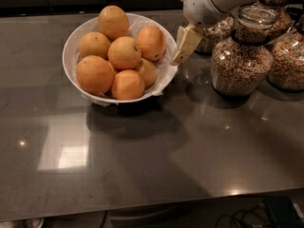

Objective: Pick orange from white bowl

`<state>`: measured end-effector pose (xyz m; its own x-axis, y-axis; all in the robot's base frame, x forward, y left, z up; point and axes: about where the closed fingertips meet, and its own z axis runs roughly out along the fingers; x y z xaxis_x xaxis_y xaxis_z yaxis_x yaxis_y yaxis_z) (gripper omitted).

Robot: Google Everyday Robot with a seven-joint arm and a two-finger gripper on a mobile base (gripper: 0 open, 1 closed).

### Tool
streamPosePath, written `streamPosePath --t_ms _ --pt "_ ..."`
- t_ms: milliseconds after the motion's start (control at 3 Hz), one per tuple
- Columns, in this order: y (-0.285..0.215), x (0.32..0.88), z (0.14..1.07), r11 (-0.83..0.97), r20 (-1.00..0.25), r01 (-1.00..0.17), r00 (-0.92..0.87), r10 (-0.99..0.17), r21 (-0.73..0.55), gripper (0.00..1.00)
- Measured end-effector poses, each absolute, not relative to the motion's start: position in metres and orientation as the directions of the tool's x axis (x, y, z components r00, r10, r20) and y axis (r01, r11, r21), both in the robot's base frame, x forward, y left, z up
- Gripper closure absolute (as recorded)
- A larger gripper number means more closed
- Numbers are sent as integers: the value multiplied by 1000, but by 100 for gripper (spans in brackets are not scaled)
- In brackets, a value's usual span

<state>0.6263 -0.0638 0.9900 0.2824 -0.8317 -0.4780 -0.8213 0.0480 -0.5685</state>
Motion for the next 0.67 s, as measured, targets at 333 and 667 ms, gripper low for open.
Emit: streamPosePath --t_ms 333,667 --pt "-64 626 990 48 -478 -821 283 -832 -568 0" --pt "-53 643 982 31 -500 -829 307 -810 -559 0"
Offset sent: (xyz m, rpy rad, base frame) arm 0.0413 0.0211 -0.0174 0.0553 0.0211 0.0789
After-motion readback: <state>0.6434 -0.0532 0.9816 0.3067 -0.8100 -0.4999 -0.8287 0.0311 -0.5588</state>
